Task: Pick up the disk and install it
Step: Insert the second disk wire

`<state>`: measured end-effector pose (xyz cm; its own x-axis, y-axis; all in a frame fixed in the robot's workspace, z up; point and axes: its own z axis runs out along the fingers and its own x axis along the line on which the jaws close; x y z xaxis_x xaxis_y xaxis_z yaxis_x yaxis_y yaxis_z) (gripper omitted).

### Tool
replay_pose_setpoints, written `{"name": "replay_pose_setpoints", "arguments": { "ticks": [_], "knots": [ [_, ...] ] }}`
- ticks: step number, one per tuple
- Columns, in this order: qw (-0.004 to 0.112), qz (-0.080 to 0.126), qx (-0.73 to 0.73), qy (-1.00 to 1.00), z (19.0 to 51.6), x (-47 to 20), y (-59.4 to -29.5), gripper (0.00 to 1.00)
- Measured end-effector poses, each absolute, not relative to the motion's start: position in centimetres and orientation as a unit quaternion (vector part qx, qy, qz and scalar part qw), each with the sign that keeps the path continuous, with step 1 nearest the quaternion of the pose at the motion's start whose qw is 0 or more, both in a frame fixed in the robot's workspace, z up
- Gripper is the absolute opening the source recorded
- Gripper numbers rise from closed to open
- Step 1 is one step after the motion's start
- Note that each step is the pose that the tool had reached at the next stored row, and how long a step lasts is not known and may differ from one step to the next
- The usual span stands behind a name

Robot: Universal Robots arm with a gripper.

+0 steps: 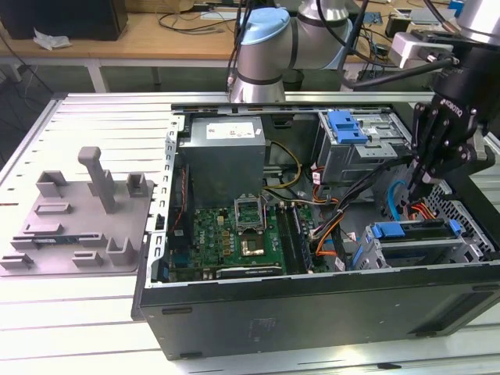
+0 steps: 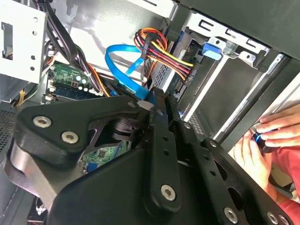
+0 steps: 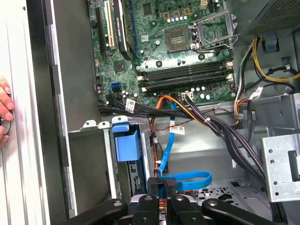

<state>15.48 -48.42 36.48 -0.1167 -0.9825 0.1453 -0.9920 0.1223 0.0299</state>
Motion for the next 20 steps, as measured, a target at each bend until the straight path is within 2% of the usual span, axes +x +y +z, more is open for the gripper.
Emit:
{"name": "replay_pose_setpoints", "arguments": {
  "ticks": [5, 9, 17, 20],
  "knots": [
    [0.051, 0.044, 0.662, -0.746, 36.5, 15.3, -49.4, 0.16],
    [0.046, 0.044, 0.664, -0.745, 36.5, 15.1, -50.3, 0.16],
    [0.029, 0.037, 0.669, -0.742, 36.3, 14.9, -52.0, 0.16],
    [0.026, 0.035, 0.671, -0.740, 36.2, 14.8, -52.1, 0.16]
  ]
}}
